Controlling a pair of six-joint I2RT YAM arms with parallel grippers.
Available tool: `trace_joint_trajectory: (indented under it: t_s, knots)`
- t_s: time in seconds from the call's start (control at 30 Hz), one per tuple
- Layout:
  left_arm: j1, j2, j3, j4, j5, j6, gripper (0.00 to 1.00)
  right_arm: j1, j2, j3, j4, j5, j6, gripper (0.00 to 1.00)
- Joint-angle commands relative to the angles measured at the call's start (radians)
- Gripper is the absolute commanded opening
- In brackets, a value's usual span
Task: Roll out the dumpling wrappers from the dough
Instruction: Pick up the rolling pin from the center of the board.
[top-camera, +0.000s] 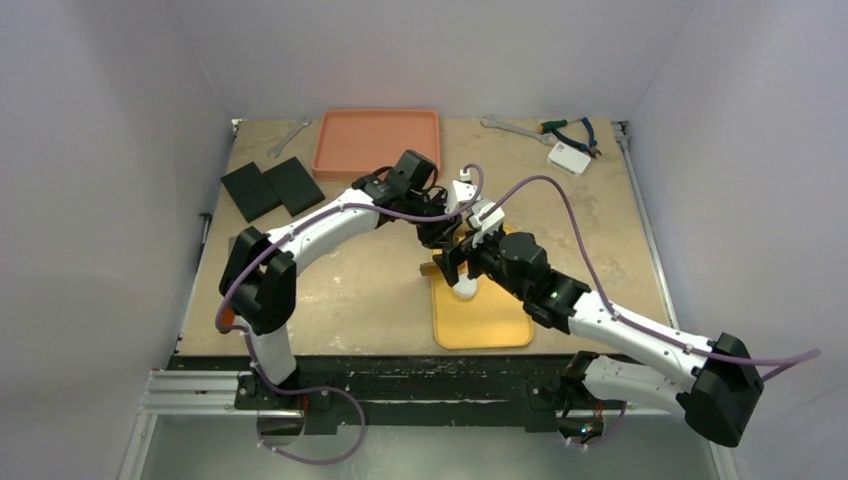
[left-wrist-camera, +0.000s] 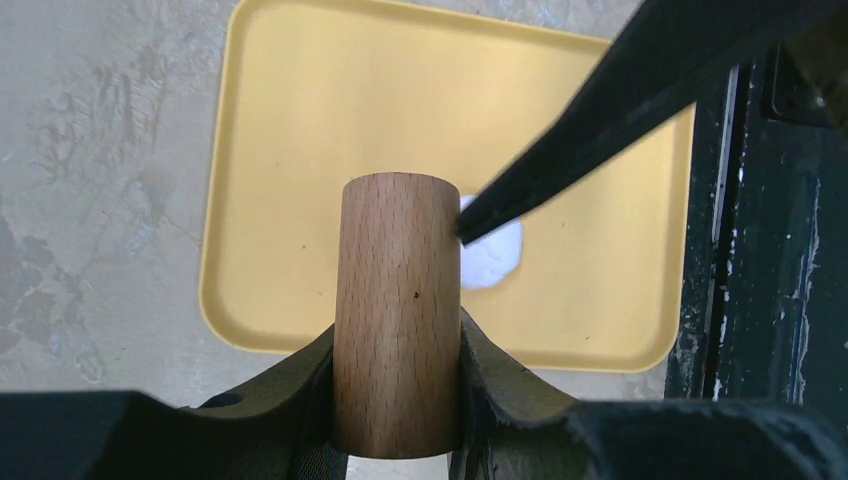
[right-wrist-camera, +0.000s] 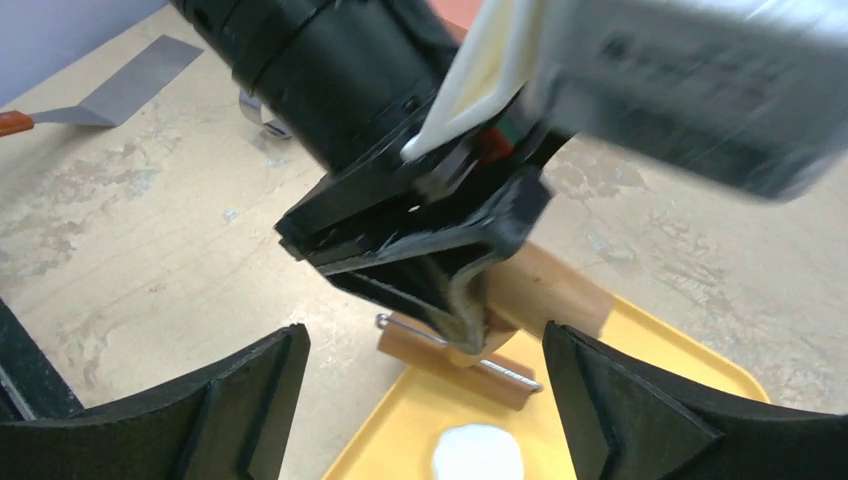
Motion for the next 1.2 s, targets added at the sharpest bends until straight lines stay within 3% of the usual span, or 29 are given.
trace_joint_trajectory:
  t_s: [0.0,0.2,0.5,0.63,0.8,1.17]
  knots:
    - [-0.007,-0.019,-0.02,0.06,0.089,0.074,0.0,-0.063,-0.043,0.043,-0.045,-0.184,-0.036,0.99]
    - [-0.006,-0.027,-0.026,0.011,0.116,0.18,0.0,-0.127,-0.085,0.097,-0.133,-0.362,-0.069,0.99]
    - [-0.007,-0.015,-0.024,-0.033,0.195,0.291,0.0,-0.309,-0.137,0.067,-0.16,-0.39,0.037,0.98]
    - [-0.007,-0.022,-0.028,-0.032,0.2,0.295,0.0,-0.393,-0.109,-0.03,0.039,-0.55,0.098,0.94]
    - [-0.006,-0.032,-0.045,-0.01,0.212,0.277,0.0,-0.407,-0.138,-0.159,0.285,-0.72,0.086,0.91]
    - [-0.006,-0.004,0.001,-0.072,0.218,0.368,0.0,-0.407,-0.04,-0.175,0.309,-0.692,-0.189,0.79]
